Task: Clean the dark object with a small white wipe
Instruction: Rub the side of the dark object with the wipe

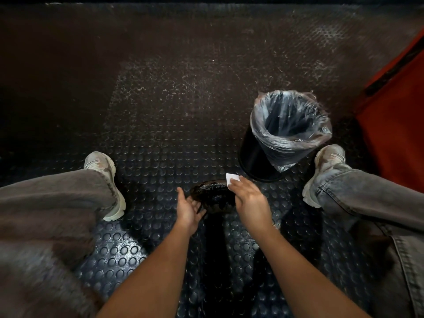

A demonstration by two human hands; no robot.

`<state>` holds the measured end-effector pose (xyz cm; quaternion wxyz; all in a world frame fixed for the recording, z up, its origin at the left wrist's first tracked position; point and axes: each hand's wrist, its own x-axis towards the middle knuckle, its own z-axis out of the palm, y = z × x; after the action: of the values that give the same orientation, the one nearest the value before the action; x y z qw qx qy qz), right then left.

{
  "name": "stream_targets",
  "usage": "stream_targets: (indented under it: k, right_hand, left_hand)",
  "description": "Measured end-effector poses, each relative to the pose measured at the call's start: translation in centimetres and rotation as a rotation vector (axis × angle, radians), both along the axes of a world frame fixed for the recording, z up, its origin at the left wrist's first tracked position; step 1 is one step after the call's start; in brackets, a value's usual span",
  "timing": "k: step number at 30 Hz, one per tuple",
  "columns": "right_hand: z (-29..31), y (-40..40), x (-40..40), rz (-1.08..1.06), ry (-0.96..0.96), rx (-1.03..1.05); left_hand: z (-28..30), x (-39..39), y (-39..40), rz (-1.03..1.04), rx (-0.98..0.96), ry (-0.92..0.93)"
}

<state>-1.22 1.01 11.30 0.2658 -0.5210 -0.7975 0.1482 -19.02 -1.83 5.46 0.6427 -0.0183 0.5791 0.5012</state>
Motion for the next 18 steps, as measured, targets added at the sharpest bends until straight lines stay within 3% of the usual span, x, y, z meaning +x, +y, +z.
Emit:
stream_targets:
  k: [4,8,11,18]
  right_hand:
    - [1.7,0.3,0.7,0.025,0.065,-0.038]
    - [5.6,2.0,1.0,-0.190,0.394,-0.405]
    - [7.9,4.1,0.9,-0.180,0.643,-0.532]
    - [13.0,7.5,0.0,-0.072,0.887,-0.549]
  left_hand:
    - [0.8,-0.8,0.4,-0.048,0.026,0.077]
    - [4.2,-2.6,2.8,-0.179,0.120,0.297]
    - [7.2,-4.1,4.7,-0.259,0.234,0.449]
    - [15.8,-4.1,7.3,-0.367,0.587,0.678]
